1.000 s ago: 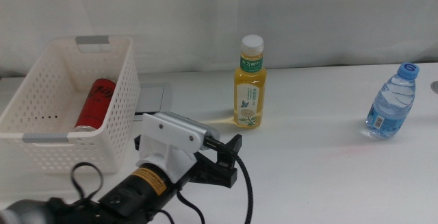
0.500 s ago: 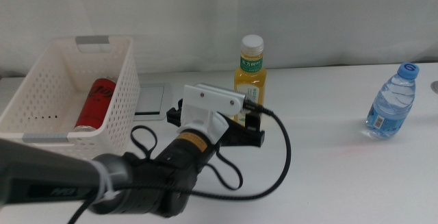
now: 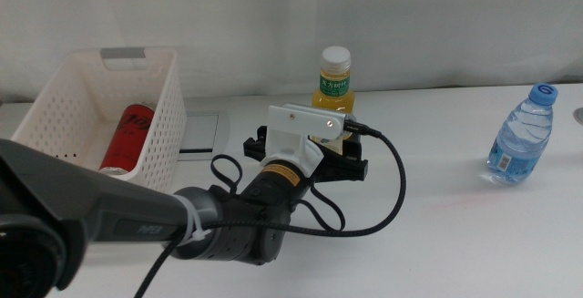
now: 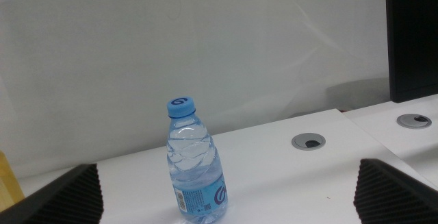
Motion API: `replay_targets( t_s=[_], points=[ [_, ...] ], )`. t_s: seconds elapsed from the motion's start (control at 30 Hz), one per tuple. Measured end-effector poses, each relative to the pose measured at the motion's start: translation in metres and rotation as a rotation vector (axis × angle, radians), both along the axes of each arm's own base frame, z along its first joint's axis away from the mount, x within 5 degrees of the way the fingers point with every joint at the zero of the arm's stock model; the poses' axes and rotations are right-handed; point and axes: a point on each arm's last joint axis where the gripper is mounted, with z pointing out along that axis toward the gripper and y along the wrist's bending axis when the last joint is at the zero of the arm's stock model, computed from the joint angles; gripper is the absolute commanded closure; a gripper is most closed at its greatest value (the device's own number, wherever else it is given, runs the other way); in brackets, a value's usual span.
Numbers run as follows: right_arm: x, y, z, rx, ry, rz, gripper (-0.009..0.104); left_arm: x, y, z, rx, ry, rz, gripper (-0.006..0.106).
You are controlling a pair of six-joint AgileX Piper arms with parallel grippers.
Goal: Use arms to grab the bottles and put them into the dustbin to the left of the table.
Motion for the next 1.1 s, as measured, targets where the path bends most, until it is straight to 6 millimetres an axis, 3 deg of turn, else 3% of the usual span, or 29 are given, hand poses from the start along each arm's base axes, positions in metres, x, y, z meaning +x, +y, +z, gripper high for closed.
replay_targets(
  t_s=[0.43,0.73,0.83,1.03,1.07,1.1],
  points=[
    [0.000,0.000,0.000,0.003,0.000,0.000,-0.008,0.026,-0.025,-0.019,-0.018,0.024,-0.005,0.010],
    [0.000,0.000,0.000,0.003,0.000,0.000,-0.008,0.039,-0.021,-0.036,-0.018,0.075,0.048,0.014],
    [0.000,0.000,0.000,0.003,0.000,0.000,-0.008,0.043,-0.016,-0.037,-0.024,0.081,0.072,0.026],
    [0.000,0.000,0.000,0.003,0.000,0.000,-0.008,0.046,-0.013,-0.037,-0.017,0.080,0.077,0.095],
    [0.000,0.000,0.000,0.003,0.000,0.000,-0.008,0.046,-0.012,-0.037,-0.015,0.079,0.077,0.103],
    [0.000,0.000,0.000,-0.001,0.000,0.000,-0.008,0.047,-0.012,-0.037,-0.011,0.076,0.071,0.103]
  ],
)
